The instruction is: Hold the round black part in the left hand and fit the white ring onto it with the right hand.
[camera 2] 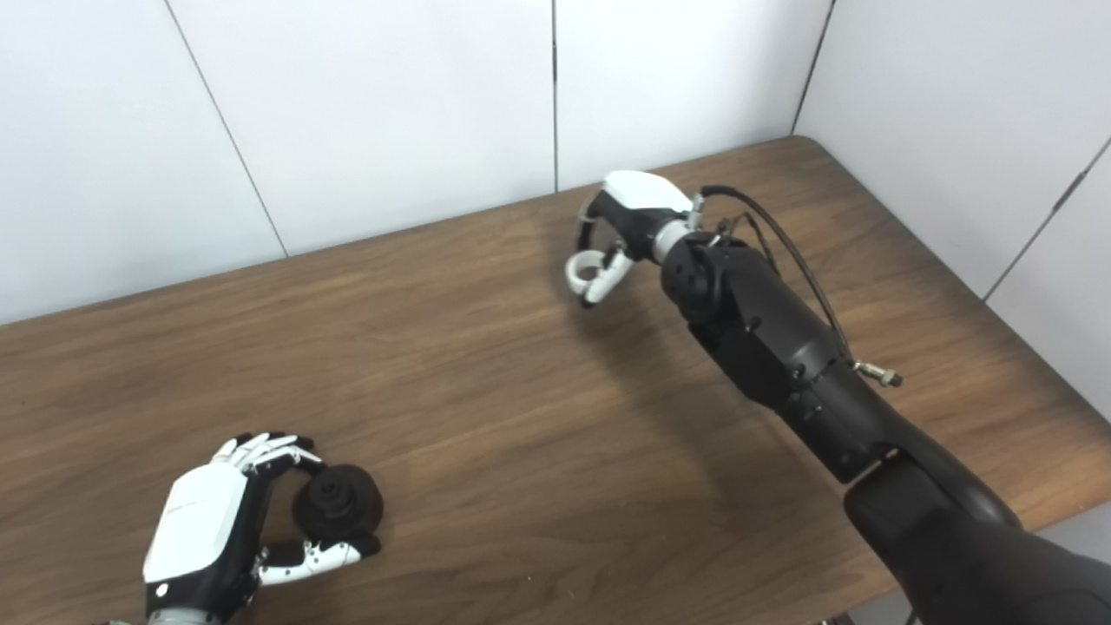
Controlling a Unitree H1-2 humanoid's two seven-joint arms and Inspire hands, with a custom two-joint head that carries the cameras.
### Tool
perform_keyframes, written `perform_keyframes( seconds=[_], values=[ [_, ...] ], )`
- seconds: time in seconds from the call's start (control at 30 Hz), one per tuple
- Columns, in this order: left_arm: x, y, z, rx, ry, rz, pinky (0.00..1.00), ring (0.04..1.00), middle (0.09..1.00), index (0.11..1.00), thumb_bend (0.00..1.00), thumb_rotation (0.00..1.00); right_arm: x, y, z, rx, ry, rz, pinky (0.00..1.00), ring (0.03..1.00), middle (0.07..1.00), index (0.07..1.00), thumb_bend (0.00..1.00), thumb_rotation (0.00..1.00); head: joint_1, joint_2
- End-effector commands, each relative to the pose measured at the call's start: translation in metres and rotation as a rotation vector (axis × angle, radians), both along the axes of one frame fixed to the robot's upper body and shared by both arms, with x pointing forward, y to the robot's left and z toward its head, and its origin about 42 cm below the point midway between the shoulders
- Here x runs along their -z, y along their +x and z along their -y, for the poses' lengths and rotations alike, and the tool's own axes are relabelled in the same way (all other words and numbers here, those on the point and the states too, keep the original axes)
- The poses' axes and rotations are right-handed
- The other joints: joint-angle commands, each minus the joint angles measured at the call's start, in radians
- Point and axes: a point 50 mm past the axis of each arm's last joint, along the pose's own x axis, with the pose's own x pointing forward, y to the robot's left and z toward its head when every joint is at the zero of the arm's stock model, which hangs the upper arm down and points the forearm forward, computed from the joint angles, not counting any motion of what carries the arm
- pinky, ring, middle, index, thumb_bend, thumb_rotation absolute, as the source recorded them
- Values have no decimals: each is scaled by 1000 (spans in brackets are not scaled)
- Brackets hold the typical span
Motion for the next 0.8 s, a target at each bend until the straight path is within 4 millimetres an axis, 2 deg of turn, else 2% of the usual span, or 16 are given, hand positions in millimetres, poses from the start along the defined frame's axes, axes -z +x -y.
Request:
perform_keyframes(
  seconds=[0.0, 0.2, 0.53, 0.77],
  values=[
    [26, -14, -9, -28, 79, -135, 927, 855, 769, 483, 524, 52, -38, 3, -11, -60, -26, 90, 986, 930, 834, 487, 522, 138, 13, 3],
    [26, -15, 2, -27, 83, -134, 921, 852, 771, 483, 524, 52, -51, -20, -50, -237, -3, 103, 982, 924, 812, 486, 524, 137, 83, 11],
    [24, -17, 30, -32, 104, -151, 937, 864, 782, 483, 525, 54, -57, -60, -92, -449, 32, 87, 978, 930, 815, 485, 524, 140, 241, 32],
    [20, -16, 50, -35, 105, -181, 961, 883, 798, 484, 524, 55, -52, -80, -111, -550, 81, 53, 992, 949, 831, 485, 524, 140, 340, 43]
  ],
)
